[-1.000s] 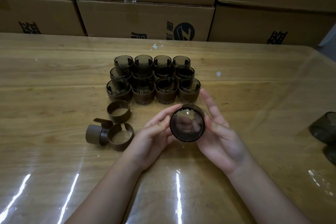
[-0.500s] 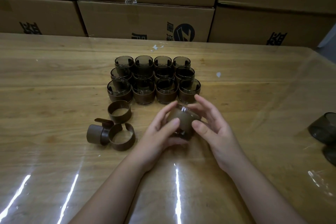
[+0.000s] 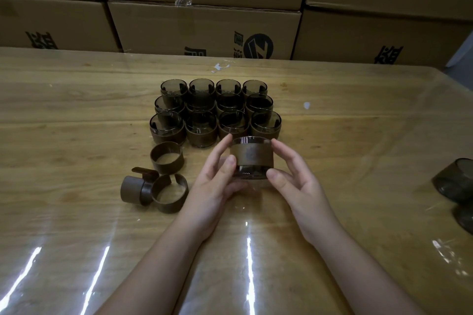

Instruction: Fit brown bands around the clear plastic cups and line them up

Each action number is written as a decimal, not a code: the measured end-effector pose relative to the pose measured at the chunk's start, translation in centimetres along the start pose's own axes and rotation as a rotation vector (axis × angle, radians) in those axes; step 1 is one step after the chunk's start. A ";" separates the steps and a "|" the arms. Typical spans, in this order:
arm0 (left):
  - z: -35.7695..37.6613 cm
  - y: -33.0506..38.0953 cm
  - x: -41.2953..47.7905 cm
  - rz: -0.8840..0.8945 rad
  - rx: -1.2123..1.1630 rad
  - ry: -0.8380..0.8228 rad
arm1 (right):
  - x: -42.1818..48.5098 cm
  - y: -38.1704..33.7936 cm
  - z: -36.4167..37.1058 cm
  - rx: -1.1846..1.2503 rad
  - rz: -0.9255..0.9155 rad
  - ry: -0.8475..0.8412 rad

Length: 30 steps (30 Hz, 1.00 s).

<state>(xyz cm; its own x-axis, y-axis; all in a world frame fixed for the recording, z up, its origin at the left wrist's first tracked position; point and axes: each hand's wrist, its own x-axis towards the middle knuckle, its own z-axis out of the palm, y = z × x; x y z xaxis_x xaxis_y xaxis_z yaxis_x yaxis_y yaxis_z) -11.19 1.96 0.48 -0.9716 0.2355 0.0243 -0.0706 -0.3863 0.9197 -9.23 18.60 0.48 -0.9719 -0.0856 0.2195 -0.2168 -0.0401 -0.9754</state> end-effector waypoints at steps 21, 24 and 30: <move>0.2 -0.5 -0.2 0.047 0.140 0.036 | 0.1 1.1 0.6 0.048 0.018 0.132; 0.3 -0.5 -0.2 0.058 0.150 0.052 | 0.0 1.2 0.7 0.044 0.029 0.122; 0.2 -0.8 -0.1 0.049 0.149 0.072 | 0.0 1.3 0.7 0.046 0.030 0.138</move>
<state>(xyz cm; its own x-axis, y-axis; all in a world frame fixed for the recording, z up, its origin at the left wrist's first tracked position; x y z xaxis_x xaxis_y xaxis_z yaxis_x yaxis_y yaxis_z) -10.95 2.43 -0.13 -0.9870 0.1533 0.0475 0.0064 -0.2580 0.9661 -9.40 17.82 -0.76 -0.9820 0.0497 0.1823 -0.1860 -0.0855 -0.9788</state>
